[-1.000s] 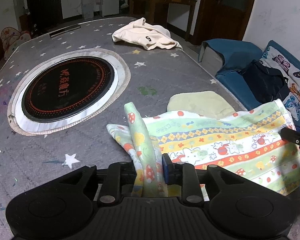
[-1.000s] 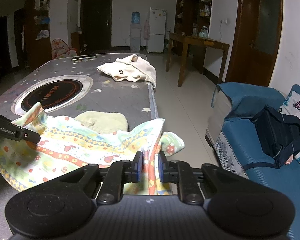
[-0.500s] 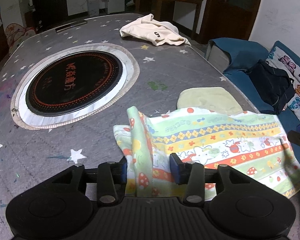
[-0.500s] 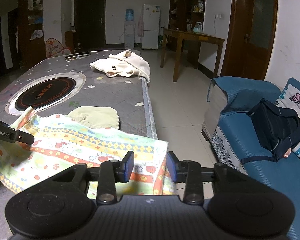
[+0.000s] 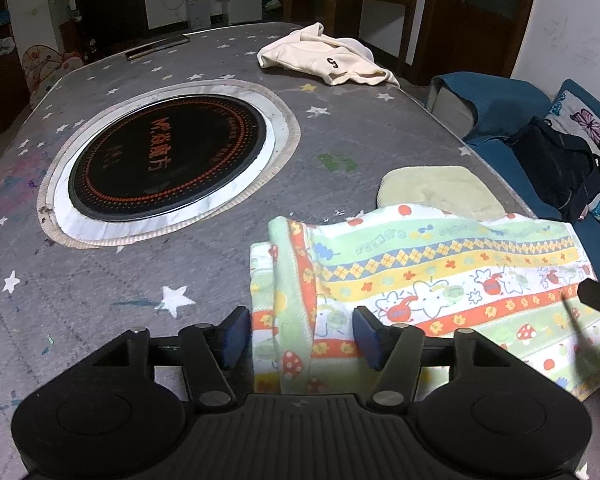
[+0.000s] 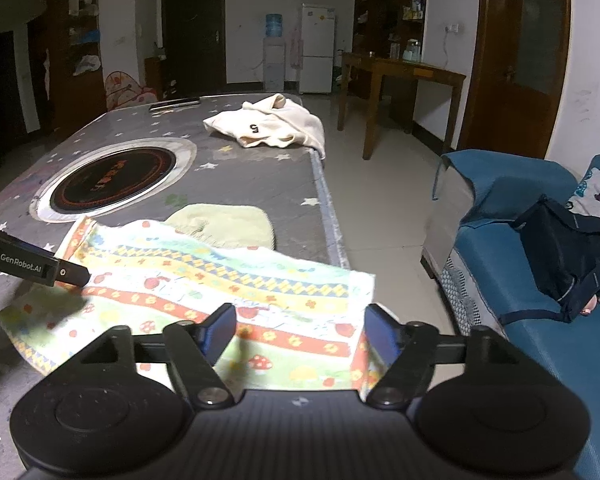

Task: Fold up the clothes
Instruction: 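Lower the folded edge onto the shirt and open both grippers, then withdraw both open grippers from the folded striped shirt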

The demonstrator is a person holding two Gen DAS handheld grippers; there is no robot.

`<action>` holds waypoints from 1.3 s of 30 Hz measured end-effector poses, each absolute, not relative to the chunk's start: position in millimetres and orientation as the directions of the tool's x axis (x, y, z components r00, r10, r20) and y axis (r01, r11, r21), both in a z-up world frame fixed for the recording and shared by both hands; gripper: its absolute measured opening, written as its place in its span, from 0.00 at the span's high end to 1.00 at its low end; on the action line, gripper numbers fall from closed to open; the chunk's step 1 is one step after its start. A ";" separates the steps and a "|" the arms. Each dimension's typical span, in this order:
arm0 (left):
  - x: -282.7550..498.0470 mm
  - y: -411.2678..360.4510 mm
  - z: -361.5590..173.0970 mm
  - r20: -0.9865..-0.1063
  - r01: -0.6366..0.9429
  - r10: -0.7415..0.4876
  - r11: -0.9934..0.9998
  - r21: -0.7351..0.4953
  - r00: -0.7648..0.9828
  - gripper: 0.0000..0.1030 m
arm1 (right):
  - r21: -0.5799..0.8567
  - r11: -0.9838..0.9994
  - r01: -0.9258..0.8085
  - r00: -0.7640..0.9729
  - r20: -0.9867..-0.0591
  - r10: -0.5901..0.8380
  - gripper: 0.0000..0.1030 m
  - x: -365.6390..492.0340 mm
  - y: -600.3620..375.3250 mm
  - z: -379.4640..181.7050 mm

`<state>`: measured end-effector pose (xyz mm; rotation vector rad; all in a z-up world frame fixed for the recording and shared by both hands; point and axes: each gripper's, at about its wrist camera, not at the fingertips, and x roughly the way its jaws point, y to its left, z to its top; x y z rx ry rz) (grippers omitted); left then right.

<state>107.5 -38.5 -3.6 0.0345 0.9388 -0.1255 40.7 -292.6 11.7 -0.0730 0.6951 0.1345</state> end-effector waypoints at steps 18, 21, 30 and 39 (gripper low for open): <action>88.5 -40.8 -1.3 -0.807 0.146 -0.104 0.989 -0.022 0.582 0.32 | -0.006 0.989 -0.146 0.742 -0.662 0.106 0.12 29.3 -285.9 6.8; 83.6 -41.1 -0.8 -0.806 0.152 -0.109 0.988 -0.024 0.582 0.31 | -0.011 0.990 -0.143 0.742 -0.662 0.100 0.07 26.7 -283.2 6.0; 67.1 -40.2 1.8 -0.800 0.167 -0.121 0.986 -0.026 0.588 0.27 | -0.019 0.989 -0.146 0.749 -0.655 0.098 0.00 14.9 -276.1 7.6; 51.3 -39.2 4.3 -0.794 0.187 -0.134 0.982 -0.026 0.593 0.22 | -0.021 0.989 -0.144 0.749 -0.656 0.095 0.00 3.2 -271.1 8.4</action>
